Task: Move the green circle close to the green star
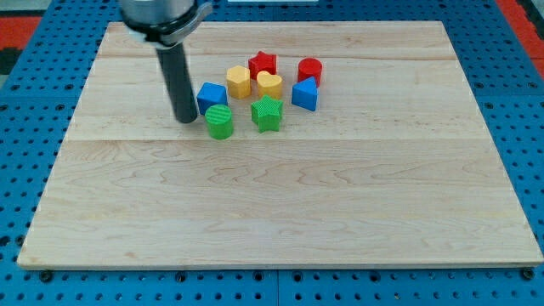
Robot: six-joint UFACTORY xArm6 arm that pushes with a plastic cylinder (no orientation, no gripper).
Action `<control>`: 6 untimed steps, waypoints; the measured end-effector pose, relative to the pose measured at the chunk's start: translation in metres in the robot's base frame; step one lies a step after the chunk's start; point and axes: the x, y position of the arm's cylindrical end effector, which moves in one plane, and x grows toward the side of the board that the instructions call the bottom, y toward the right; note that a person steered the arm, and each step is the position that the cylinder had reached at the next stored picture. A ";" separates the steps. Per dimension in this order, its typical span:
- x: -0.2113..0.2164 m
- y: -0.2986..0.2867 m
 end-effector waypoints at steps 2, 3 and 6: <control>0.029 0.029; 0.017 0.068; 0.016 0.083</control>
